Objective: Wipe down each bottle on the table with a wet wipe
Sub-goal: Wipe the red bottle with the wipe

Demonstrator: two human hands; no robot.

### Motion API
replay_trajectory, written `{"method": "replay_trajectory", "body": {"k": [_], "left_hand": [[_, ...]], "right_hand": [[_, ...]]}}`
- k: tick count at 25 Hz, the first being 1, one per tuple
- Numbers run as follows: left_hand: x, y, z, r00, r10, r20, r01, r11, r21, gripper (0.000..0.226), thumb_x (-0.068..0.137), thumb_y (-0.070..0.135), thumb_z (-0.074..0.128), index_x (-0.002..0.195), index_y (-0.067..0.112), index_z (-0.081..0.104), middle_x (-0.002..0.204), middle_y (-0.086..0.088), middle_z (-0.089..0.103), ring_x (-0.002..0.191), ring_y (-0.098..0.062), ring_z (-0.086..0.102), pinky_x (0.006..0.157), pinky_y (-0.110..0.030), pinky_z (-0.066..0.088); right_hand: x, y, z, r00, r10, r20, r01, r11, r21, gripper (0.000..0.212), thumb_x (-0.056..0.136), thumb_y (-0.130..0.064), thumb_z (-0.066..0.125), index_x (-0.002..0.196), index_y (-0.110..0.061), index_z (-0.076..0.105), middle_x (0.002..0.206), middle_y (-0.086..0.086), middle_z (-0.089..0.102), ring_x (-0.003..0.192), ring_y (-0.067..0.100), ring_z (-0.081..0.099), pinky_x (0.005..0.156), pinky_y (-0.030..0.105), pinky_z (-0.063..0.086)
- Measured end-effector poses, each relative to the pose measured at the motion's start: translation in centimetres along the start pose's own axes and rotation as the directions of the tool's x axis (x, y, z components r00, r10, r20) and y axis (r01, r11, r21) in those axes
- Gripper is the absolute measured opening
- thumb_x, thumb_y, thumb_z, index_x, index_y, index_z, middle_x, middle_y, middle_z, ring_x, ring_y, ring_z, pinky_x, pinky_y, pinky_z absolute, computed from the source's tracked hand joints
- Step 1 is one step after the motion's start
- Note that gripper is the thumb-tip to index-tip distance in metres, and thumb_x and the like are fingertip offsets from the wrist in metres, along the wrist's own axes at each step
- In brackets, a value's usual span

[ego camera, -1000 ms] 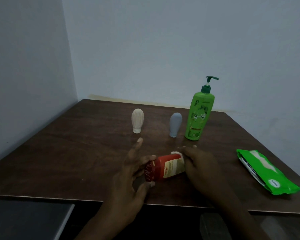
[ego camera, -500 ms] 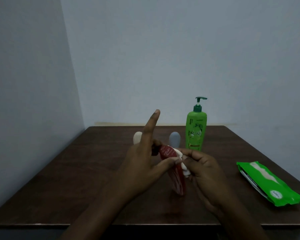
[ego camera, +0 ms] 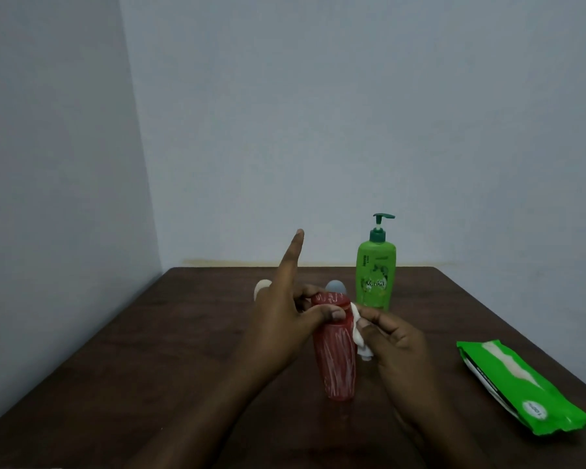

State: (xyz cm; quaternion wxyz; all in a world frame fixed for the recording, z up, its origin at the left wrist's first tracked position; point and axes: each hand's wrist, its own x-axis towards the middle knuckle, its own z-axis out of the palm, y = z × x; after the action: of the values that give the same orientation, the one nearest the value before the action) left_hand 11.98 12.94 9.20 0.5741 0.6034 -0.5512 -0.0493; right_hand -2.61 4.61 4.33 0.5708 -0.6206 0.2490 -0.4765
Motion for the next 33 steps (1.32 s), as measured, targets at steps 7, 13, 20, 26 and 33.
{"method": "replay_trajectory", "body": {"k": [7, 13, 20, 26, 33], "left_hand": [[-1.6, -0.4, -2.5, 0.998, -0.056, 0.03, 0.056, 0.998, 0.017, 0.116, 0.08, 0.013, 0.083, 0.149, 0.065, 0.006, 0.082, -0.01, 0.072, 0.071, -0.011, 0.069, 0.073, -0.017, 0.057], [-6.0, -4.2, -3.8, 0.931, -0.363, 0.027, 0.358, 0.9, -0.25, 0.118, 0.078, 0.005, 0.084, 0.149, 0.063, 0.009, 0.089, -0.017, 0.076, 0.082, -0.024, 0.076, 0.074, -0.037, 0.062], [-10.1, -8.5, -2.5, 0.826, -0.545, 0.144, 0.541, 0.693, -0.476, 0.13, 0.066, -0.011, 0.086, 0.148, 0.061, 0.017, 0.099, -0.027, 0.074, 0.091, -0.038, 0.075, 0.081, -0.045, 0.062], [-10.3, -8.6, -2.5, 0.847, -0.5, 0.18, 0.519, 0.705, -0.484, 0.131, 0.067, -0.023, 0.079, 0.149, 0.059, 0.018, 0.091, -0.017, 0.077, 0.077, -0.021, 0.074, 0.068, -0.032, 0.06], [-10.2, -9.4, -2.5, 0.846, -0.499, 0.188, 0.52, 0.696, -0.494, 0.126, 0.069, -0.02, 0.08, 0.148, 0.059, 0.02, 0.093, -0.02, 0.074, 0.079, -0.023, 0.071, 0.071, -0.031, 0.061]], "right_hand": [[-0.2, -0.1, 1.7, 0.952, -0.281, 0.125, 0.306, 0.907, -0.288, 0.032, 0.098, -0.015, 0.056, 0.12, -0.035, 0.069, 0.105, -0.015, 0.074, 0.096, 0.002, 0.069, 0.077, 0.022, 0.057], [0.1, 2.2, 0.8, 0.917, -0.159, 0.366, 0.396, 0.486, -0.779, 0.042, 0.096, -0.02, 0.052, 0.131, -0.043, 0.057, 0.117, -0.009, 0.072, 0.104, 0.01, 0.066, 0.09, 0.025, 0.049], [0.3, 4.5, -0.4, 0.94, -0.061, 0.334, 0.338, 0.279, -0.899, 0.04, 0.097, -0.021, 0.049, 0.133, -0.04, 0.056, 0.138, -0.009, 0.059, 0.129, 0.013, 0.053, 0.111, 0.025, 0.032], [-2.4, 4.9, 4.1, 0.815, -0.109, 0.569, 0.568, 0.346, -0.747, 0.056, 0.09, -0.011, 0.044, 0.141, -0.033, 0.049, 0.146, -0.009, 0.05, 0.138, 0.008, 0.042, 0.119, 0.021, 0.016], [-0.1, 5.0, -0.9, 0.89, -0.062, 0.452, 0.448, 0.305, -0.84, 0.058, 0.088, -0.008, 0.054, 0.138, -0.037, 0.052, 0.141, -0.009, 0.056, 0.133, 0.01, 0.049, 0.118, 0.026, 0.023]]}}
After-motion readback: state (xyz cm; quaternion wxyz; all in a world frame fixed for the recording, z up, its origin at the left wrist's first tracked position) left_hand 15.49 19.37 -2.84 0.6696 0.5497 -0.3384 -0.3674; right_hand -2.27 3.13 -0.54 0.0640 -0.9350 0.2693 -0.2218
